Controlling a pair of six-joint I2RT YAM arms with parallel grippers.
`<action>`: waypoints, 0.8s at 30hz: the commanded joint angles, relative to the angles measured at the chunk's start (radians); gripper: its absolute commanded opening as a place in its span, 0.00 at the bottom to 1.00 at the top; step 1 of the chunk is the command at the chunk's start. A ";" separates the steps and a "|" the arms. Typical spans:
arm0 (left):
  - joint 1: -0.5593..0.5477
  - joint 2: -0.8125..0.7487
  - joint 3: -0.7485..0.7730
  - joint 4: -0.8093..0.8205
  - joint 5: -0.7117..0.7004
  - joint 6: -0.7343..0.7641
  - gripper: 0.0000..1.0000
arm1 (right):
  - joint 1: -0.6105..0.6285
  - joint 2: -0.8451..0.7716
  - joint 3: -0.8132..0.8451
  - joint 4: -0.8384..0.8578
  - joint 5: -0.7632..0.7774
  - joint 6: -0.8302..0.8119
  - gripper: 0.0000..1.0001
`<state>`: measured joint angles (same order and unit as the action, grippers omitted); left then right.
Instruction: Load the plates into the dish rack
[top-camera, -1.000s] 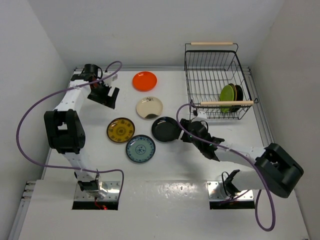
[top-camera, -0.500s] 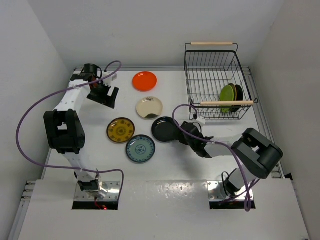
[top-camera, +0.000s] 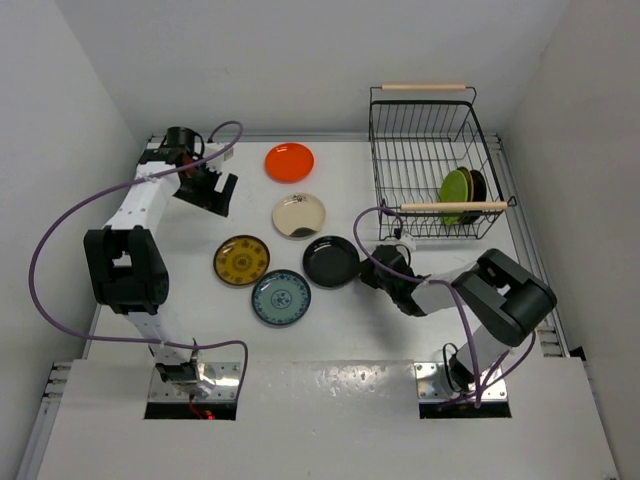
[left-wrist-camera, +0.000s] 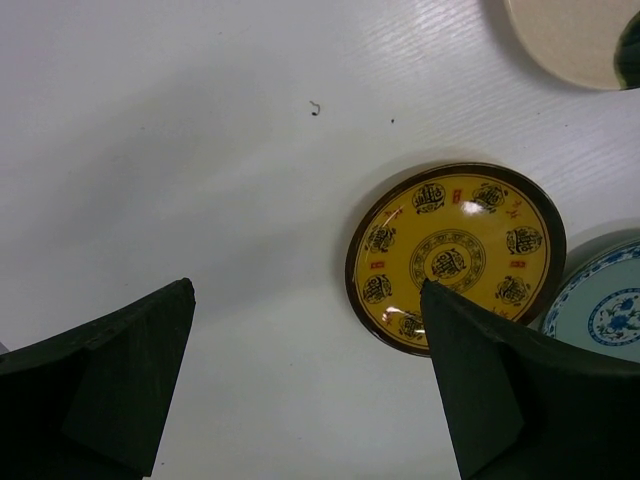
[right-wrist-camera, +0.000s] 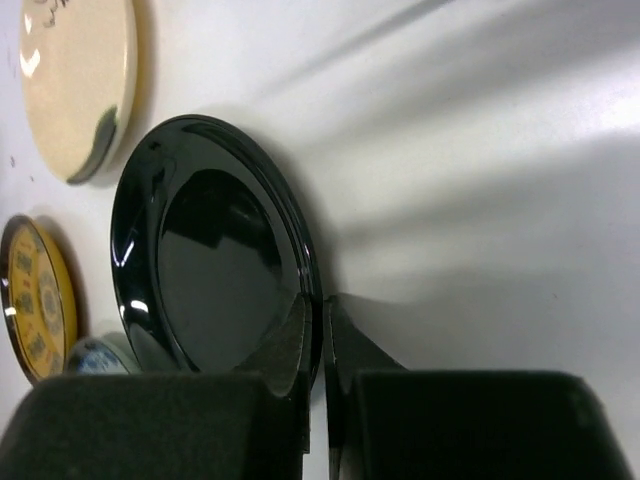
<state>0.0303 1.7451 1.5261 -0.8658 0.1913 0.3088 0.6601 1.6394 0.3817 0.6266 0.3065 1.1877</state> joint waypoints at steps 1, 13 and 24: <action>-0.017 -0.056 -0.013 0.011 -0.013 -0.007 1.00 | -0.002 -0.048 -0.047 -0.053 -0.036 -0.100 0.00; -0.017 -0.038 0.025 0.011 -0.023 -0.007 1.00 | 0.038 -0.409 0.651 -0.964 0.060 -0.790 0.00; 0.014 -0.006 0.071 0.002 -0.013 -0.007 1.00 | -0.166 -0.104 1.299 -1.114 0.577 -1.460 0.00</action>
<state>0.0303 1.7409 1.5627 -0.8658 0.1684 0.3088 0.5396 1.4353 1.6279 -0.4290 0.6548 0.0227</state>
